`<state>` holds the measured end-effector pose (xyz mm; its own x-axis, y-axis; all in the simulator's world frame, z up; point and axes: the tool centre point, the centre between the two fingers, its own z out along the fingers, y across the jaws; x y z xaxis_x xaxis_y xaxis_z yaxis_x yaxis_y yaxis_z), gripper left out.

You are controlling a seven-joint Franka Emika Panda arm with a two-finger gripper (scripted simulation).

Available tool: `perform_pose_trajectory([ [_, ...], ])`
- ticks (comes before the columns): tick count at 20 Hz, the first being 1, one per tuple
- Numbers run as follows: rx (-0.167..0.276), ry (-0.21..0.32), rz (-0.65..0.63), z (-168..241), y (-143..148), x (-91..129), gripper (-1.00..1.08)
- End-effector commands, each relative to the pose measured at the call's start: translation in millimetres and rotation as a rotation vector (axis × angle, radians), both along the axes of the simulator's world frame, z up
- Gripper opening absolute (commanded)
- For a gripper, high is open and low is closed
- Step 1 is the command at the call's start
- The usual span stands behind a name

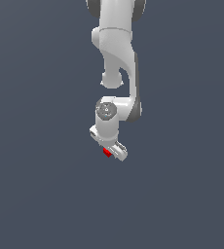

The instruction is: Pick up the red cube and move it to a goal position.

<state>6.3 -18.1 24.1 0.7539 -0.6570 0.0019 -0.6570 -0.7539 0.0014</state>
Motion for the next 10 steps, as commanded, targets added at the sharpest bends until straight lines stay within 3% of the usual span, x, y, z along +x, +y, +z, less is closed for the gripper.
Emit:
perform_pose_trajectory([
  [1, 0.001, 0.000, -0.017, -3.4, 0.4, 0.3, 1.00],
  [3, 0.002, 0.001, -0.020, -4.2, 0.6, 0.3, 1.00],
  [4, 0.002, 0.001, -0.020, -4.2, 0.6, 0.3, -1.00],
  [10, 0.002, 0.001, -0.020, -4.2, 0.6, 0.3, -1.00],
])
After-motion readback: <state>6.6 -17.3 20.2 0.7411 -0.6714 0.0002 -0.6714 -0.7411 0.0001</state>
